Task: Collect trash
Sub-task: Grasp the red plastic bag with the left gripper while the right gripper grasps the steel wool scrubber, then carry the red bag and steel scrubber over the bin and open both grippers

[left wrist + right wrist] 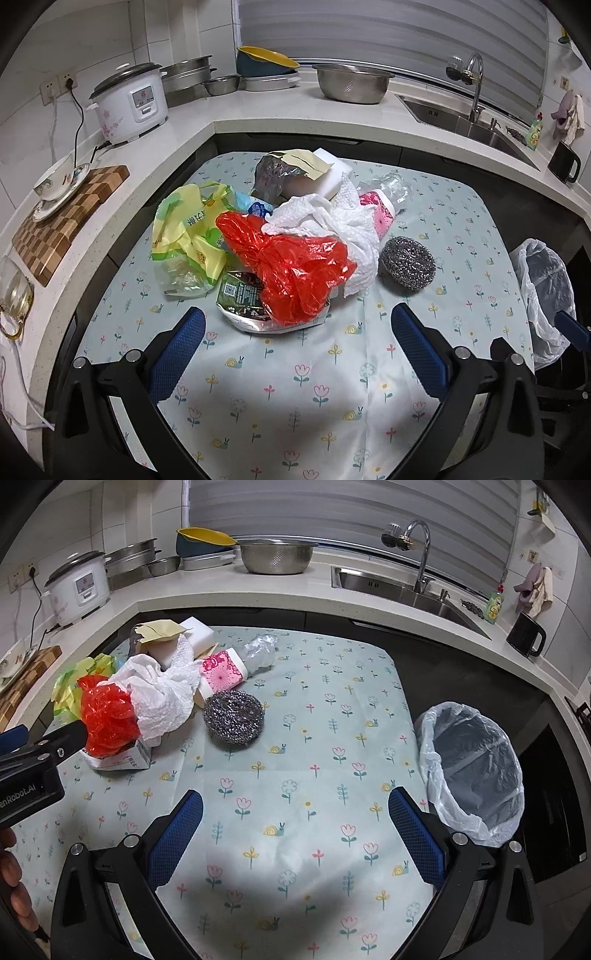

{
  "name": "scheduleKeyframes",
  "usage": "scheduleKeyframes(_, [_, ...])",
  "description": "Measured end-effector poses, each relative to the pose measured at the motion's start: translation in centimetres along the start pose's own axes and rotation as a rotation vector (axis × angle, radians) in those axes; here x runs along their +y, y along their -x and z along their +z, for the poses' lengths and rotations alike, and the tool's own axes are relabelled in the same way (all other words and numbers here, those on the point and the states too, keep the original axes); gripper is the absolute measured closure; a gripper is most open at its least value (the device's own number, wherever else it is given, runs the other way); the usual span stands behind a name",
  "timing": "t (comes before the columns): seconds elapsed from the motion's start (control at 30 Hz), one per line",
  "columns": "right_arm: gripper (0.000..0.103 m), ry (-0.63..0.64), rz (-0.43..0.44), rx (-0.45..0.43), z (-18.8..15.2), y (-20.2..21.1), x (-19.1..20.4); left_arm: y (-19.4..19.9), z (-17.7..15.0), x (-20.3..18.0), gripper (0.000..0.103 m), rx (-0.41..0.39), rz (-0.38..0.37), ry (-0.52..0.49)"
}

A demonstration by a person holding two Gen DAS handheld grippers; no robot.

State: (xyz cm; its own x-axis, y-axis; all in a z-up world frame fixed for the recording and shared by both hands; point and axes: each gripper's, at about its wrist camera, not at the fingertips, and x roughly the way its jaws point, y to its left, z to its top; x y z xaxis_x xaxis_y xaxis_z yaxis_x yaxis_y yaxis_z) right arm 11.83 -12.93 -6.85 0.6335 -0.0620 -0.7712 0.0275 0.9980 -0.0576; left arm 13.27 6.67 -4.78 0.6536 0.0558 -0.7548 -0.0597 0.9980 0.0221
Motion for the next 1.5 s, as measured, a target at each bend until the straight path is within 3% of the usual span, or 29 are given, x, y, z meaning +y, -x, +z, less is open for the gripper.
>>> scheduleKeyframes(0.27, [0.007,-0.023,0.087,0.016,3.3,-4.3,2.1,-2.9,2.0,1.6,0.007,0.019,-0.013,0.032])
scheduleKeyframes(0.6, [0.009,-0.058,0.121,0.052,5.9,-10.6,3.4,-6.0,3.3,2.7,0.012,0.053,-0.055,0.047])
scheduleKeyframes(0.7, [0.013,-0.072,0.128,0.078,6.2,-12.3,3.6,-6.8,3.3,3.0,0.021,0.069,-0.071,0.047])
scheduleKeyframes(0.83, [0.022,-0.074,0.142,0.113,5.9,-14.0,4.0,-7.5,3.1,3.1,0.041,0.091,-0.09,0.046])
scheduleKeyframes(0.93, [0.033,-0.077,0.182,0.126,5.6,-14.4,4.3,-7.8,2.9,3.3,0.05,0.101,-0.097,0.049])
scheduleKeyframes(1.07, [0.039,-0.066,0.185,0.109,5.3,-13.8,4.6,-7.5,2.9,3.5,0.07,0.093,-0.111,0.044])
scheduleKeyframes(1.27, [0.044,-0.069,0.191,0.076,5.0,-11.7,4.1,-5.9,3.2,3.5,0.089,0.069,-0.125,0.042])
scheduleKeyframes(1.5, [0.045,-0.078,0.16,0.022,4.8,-8.2,2.6,-3.5,3.3,2.9,0.091,0.032,-0.13,0.025])
